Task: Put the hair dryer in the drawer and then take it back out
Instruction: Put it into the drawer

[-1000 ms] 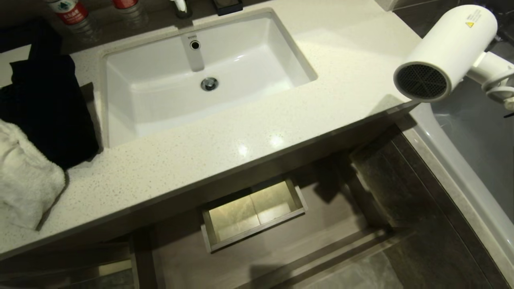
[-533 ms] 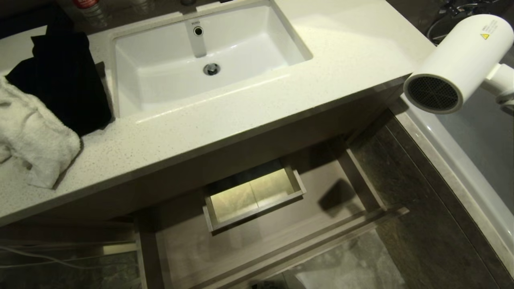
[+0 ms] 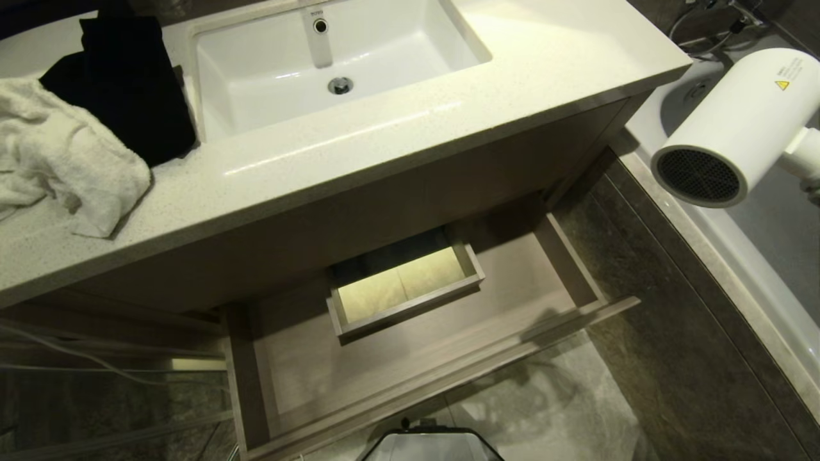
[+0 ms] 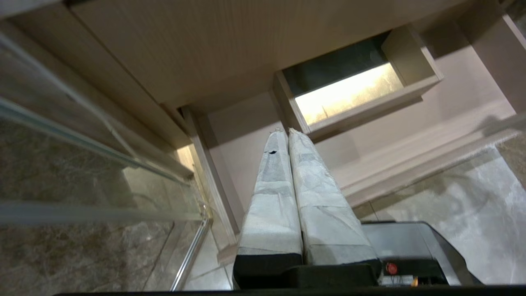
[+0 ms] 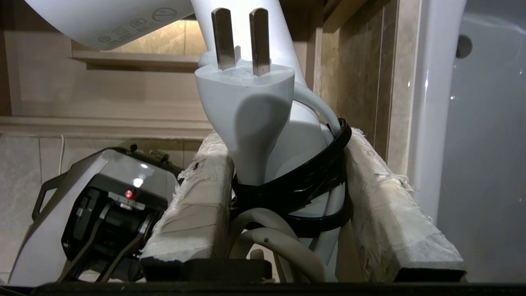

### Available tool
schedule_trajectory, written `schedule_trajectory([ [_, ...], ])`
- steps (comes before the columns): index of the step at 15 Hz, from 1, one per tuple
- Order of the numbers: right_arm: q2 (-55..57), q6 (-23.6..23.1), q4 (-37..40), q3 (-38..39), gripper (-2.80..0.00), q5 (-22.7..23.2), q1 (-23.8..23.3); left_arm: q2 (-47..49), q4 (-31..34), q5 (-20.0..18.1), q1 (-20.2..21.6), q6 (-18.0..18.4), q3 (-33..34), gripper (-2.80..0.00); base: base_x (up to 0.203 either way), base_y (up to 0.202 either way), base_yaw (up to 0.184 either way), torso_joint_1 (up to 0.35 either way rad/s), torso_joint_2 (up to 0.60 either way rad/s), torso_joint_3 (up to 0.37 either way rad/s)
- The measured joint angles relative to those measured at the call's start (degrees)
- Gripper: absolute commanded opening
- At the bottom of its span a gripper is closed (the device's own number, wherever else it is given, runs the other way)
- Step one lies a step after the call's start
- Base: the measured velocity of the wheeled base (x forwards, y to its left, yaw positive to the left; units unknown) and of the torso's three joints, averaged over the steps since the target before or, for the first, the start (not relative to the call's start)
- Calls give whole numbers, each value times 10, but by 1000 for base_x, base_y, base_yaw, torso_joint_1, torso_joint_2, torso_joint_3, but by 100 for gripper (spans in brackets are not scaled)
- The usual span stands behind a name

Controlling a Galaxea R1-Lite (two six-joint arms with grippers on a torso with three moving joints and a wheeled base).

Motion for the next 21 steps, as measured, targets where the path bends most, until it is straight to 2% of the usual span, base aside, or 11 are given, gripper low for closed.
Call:
schedule_trajectory([
  [2,-10,-1,-5,13,-280,-3,0,0,0,0,0,0,0,-280,0,0,0,-249,7,-247],
  [5,-24,-1,-26,38,-280,-34,0,0,0,0,0,0,0,-280,0,0,0,-226,274,37],
  [17,-91,0,-37,137,-280,-44,0,0,0,0,0,0,0,-280,0,0,0,-168,322,152],
  [21,-108,1,-38,150,-280,-62,-1,0,0,0,0,0,0,-280,0,0,0,-186,369,173],
])
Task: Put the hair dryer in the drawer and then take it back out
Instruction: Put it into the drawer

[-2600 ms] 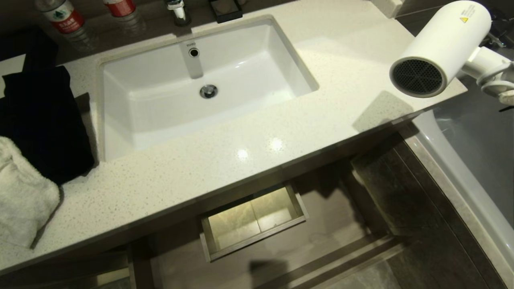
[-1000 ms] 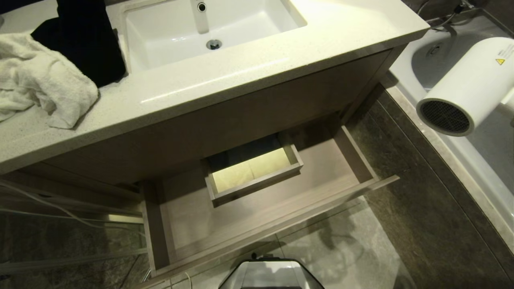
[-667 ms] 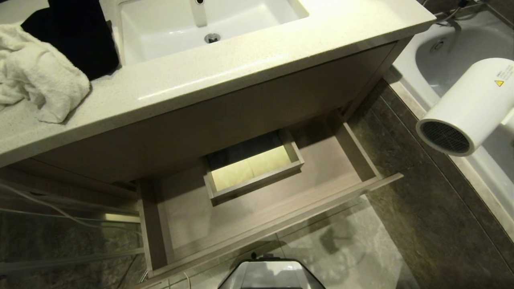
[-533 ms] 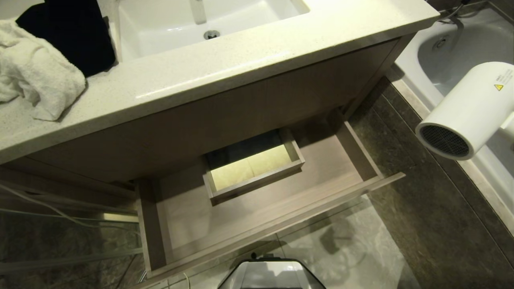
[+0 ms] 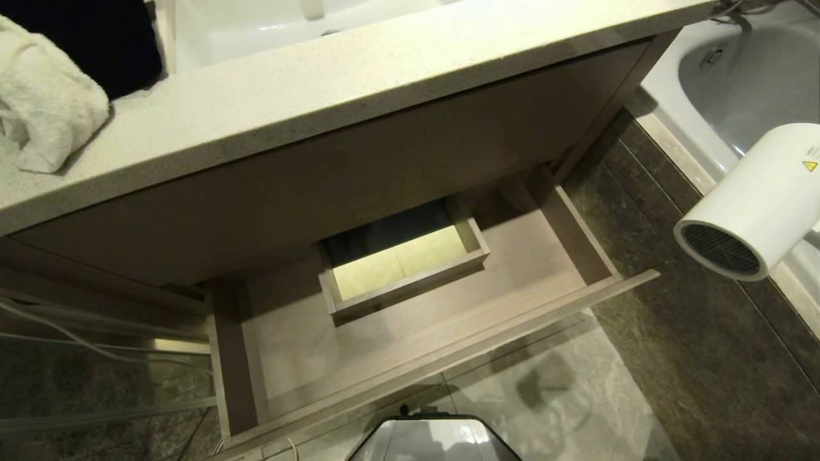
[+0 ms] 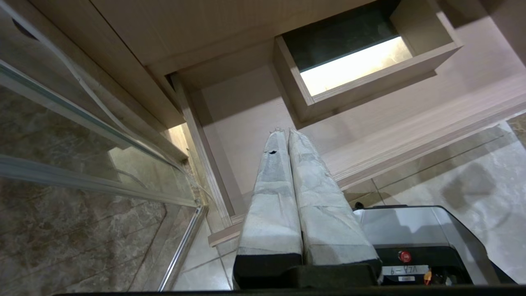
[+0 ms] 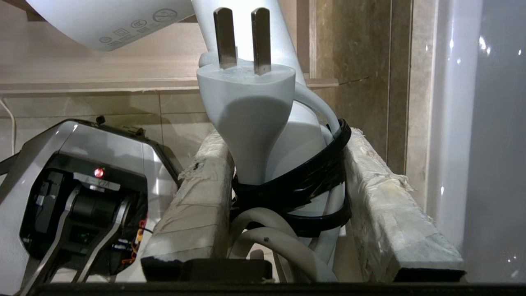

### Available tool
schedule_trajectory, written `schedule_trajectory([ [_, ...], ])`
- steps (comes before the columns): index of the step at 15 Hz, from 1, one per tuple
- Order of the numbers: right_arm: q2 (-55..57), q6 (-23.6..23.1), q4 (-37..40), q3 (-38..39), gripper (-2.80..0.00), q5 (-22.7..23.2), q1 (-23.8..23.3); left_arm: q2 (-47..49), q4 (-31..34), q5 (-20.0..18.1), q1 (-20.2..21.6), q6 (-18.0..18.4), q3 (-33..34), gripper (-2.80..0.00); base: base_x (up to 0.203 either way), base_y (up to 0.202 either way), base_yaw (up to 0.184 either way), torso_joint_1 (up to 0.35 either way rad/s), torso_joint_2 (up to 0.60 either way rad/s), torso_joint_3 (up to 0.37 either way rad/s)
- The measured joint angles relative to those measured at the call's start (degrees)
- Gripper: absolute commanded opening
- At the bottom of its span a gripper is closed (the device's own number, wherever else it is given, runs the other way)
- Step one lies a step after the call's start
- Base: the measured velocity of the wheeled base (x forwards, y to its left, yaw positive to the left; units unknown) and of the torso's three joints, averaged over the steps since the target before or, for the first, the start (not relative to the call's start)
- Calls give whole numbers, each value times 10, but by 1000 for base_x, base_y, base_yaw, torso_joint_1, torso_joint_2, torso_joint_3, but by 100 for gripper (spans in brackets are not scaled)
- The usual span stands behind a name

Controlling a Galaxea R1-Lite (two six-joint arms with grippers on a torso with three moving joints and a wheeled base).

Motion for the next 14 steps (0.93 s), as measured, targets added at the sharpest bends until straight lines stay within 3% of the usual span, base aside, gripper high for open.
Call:
schedule_trajectory([
  [14,-41,0,-2,45,-280,-1,0,0,0,0,0,0,0,-280,0,0,0,-272,512,238],
])
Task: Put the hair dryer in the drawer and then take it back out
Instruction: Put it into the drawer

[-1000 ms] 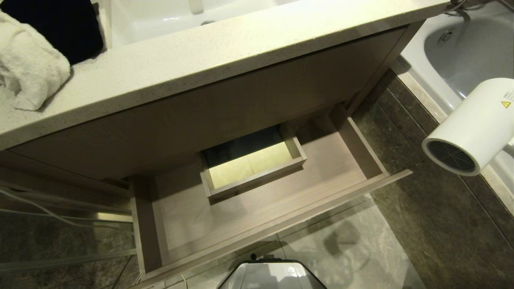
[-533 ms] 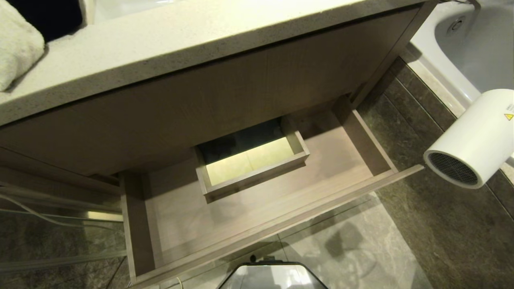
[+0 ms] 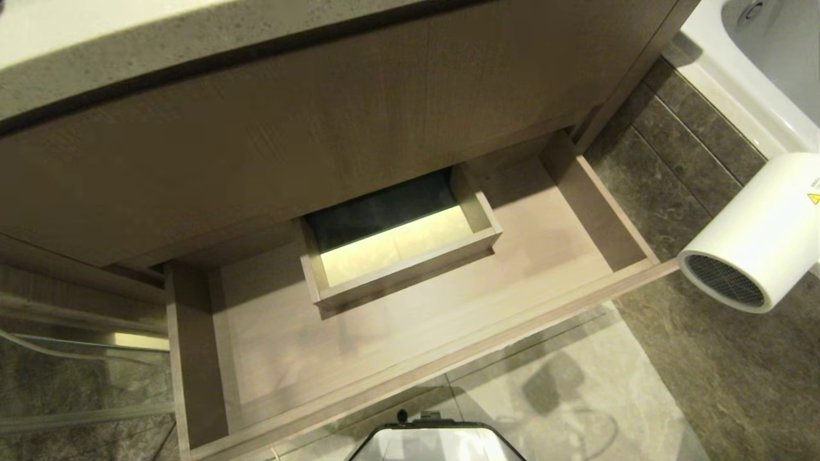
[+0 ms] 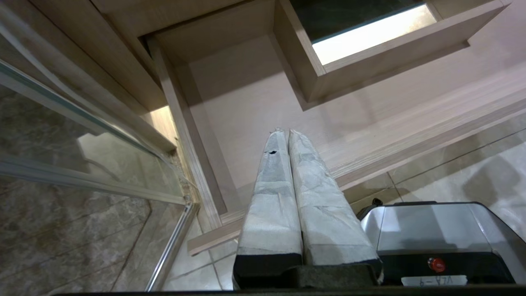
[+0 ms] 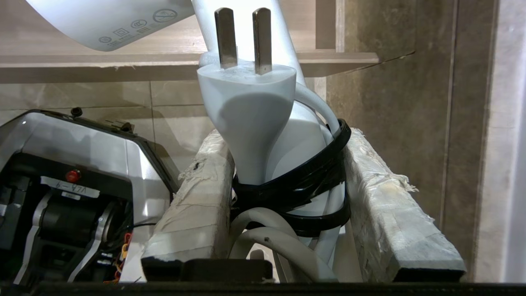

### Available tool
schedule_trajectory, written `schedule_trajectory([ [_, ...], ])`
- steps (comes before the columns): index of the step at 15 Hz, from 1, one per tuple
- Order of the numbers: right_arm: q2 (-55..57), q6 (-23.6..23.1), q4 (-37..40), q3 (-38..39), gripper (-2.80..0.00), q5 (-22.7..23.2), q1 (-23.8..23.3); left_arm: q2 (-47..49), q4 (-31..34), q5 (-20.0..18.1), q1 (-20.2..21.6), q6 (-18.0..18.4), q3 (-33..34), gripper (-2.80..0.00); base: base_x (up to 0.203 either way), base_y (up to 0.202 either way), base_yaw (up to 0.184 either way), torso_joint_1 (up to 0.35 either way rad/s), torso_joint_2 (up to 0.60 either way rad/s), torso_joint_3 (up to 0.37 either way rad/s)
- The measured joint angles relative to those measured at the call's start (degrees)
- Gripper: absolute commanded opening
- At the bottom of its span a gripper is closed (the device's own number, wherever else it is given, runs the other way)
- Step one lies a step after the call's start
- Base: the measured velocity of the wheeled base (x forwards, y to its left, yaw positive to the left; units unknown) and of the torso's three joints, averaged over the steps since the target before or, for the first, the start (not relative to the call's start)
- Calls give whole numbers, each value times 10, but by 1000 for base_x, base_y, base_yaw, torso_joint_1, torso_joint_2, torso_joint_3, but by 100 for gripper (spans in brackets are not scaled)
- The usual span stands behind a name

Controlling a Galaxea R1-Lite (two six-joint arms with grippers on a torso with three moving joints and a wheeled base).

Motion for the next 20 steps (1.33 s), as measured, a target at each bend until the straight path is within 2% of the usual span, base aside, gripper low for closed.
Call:
schedule_trajectory([
  [11,-22,0,0,25,-280,0,0,0,-2,0,0,0,0,-280,0,0,0,-269,438,174],
  [18,-30,4,-36,41,-280,0,0,0,-1,0,0,0,0,-280,0,0,0,4,101,106],
  [20,-32,5,-38,45,-280,0,0,0,0,0,0,0,0,-280,7,2,124,75,37,43],
])
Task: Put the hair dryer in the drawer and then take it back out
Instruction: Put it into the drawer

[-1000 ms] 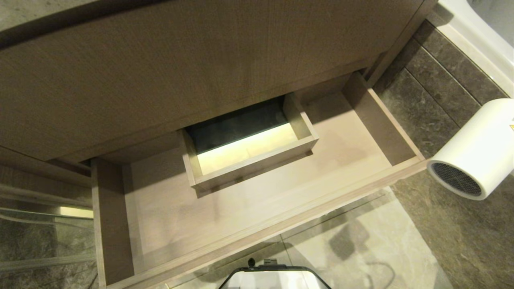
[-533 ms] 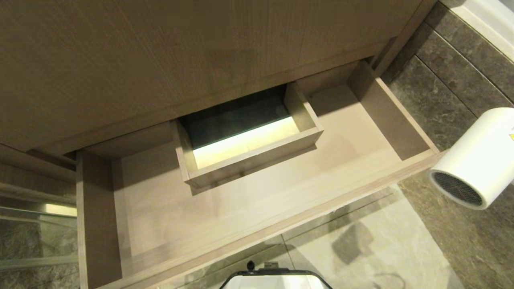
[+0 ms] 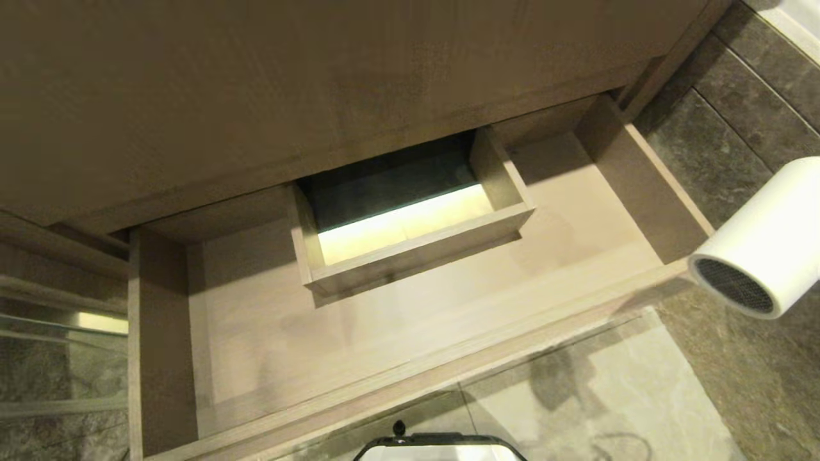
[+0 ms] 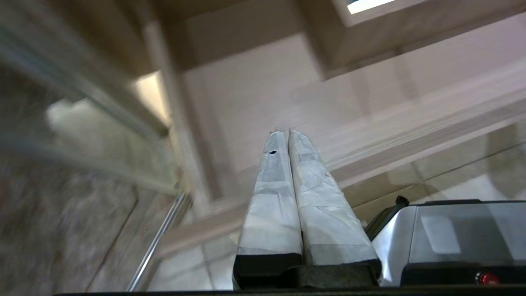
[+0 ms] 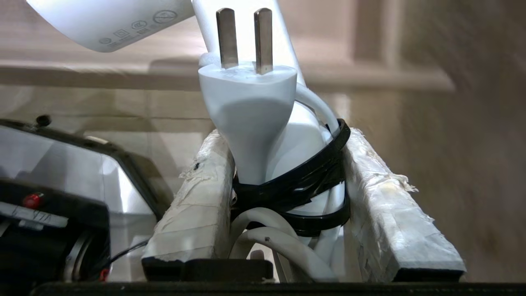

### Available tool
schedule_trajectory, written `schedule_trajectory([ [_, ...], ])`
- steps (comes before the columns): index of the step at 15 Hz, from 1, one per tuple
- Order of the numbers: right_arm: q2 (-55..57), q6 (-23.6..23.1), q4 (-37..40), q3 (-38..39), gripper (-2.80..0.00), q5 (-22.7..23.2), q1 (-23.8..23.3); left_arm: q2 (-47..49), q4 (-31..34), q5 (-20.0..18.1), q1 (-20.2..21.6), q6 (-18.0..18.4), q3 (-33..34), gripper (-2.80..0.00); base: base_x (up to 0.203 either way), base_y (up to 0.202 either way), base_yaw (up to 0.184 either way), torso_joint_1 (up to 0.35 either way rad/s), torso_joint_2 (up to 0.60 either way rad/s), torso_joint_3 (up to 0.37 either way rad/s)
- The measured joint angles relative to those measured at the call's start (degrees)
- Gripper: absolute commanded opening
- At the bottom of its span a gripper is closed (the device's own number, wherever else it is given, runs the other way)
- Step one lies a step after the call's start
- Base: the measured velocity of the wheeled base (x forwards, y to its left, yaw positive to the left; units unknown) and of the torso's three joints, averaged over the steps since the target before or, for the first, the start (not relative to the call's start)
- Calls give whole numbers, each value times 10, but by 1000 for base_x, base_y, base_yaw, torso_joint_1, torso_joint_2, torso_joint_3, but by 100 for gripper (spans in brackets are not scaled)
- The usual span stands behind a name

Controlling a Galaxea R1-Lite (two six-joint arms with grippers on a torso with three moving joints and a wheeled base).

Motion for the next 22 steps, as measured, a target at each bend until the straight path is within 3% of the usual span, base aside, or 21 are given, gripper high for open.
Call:
schedule_trajectory([
  [9,-4,0,-3,16,-280,-1,-4,0,0,0,0,0,0,-280,3,-7,133,16,5,25],
  [15,-6,40,-23,100,-280,-1,-92,0,0,0,0,0,0,-280,0,0,0,0,0,0],
  [18,31,50,-98,170,-280,-3,-146,0,0,0,0,0,0,-280,0,0,0,0,0,0],
  [22,146,75,-220,174,-280,-4,-176,0,0,0,0,0,0,-280,0,0,0,0,0,0],
])
